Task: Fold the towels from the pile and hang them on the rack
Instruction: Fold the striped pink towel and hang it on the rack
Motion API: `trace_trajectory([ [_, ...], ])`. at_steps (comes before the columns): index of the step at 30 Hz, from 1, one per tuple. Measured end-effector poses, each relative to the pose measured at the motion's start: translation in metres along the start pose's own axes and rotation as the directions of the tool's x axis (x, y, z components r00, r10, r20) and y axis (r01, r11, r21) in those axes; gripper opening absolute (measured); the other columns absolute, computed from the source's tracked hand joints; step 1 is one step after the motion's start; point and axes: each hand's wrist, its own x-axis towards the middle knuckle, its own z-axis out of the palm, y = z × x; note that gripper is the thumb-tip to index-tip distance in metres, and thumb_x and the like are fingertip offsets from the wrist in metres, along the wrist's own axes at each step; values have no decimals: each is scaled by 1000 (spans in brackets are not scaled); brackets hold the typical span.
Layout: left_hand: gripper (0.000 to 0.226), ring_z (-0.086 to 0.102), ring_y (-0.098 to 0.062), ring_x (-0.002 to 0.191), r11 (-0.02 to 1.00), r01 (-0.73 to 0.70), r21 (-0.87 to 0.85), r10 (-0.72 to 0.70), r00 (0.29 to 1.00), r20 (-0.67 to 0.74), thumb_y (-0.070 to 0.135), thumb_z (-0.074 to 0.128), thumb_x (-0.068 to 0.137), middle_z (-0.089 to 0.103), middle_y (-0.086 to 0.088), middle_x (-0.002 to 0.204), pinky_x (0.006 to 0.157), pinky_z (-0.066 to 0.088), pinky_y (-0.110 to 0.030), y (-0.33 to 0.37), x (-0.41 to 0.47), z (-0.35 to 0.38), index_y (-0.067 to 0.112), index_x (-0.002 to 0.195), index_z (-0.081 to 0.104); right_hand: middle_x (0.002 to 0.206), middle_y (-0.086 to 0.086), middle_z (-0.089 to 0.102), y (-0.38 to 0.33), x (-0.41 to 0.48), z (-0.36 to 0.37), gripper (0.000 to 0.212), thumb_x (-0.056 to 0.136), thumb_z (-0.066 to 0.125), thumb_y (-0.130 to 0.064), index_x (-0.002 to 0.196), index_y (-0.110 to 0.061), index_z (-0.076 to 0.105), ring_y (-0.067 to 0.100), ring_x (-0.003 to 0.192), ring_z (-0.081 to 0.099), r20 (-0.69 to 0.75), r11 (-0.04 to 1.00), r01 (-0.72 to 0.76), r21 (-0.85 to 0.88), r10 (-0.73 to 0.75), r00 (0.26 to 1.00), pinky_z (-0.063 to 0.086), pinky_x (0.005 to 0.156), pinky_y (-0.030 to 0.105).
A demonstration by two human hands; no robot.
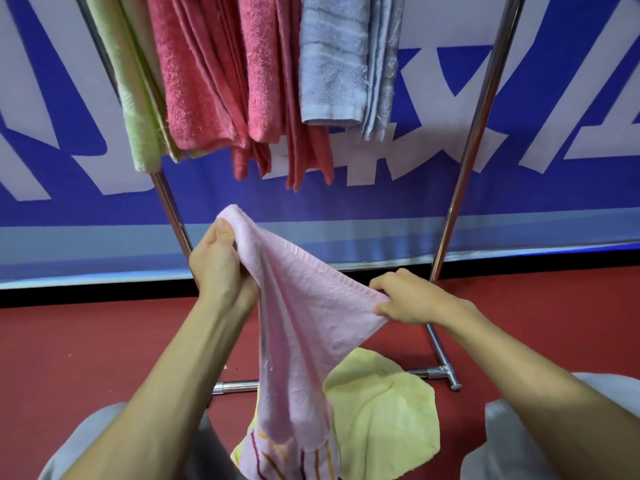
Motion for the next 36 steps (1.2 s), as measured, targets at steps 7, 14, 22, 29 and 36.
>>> trace_trajectory([
  [7,23,54,-11,67,985,42,170,-51,997,52,1,43,96,60,-1,79,53,48,-16,-3,5,-7,10,90,64,60,8,70,-11,-9,-15,16,80,72,-10,69,-14,61,13,48,63,61,925,-71,374,51,997,53,58,27],
  [14,18,62,-14,77,926,104,363,-177,969,174,4,50,94,67,-5,90,59,54,-20,-16,-15,7,8,89,68,62,11,66,-27,-20,-41,10,81,73,-9,80,1,69,12,52,62,-115,464,20,886,178,977,51,50,18],
  [22,14,58,-7,48,827,243,506,-384,903,194,1,55,91,64,-1,61,62,59,-24,-43,-36,14,0,91,69,75,13,66,-34,-21,-37,7,91,60,-6,86,-5,66,9,58,62,-220,419,122,900,196,956,52,55,19],
  [29,16,47,-6,42,796,246,554,-396,902,169,-3,59,86,56,3,47,61,45,-25,-51,-42,15,2,75,70,60,-4,68,-37,-22,-29,6,81,70,-20,76,-19,74,2,59,60,-393,767,193,612,84,916,50,65,21],
  [36,10,68,-15,62,819,301,489,-433,883,180,-8,63,81,71,-15,78,64,58,-22,-48,-39,10,-6,87,71,57,-20,65,-47,-26,-24,6,80,71,-28,80,-24,77,-6,64,61,-416,842,207,498,23,909,38,65,8],
])
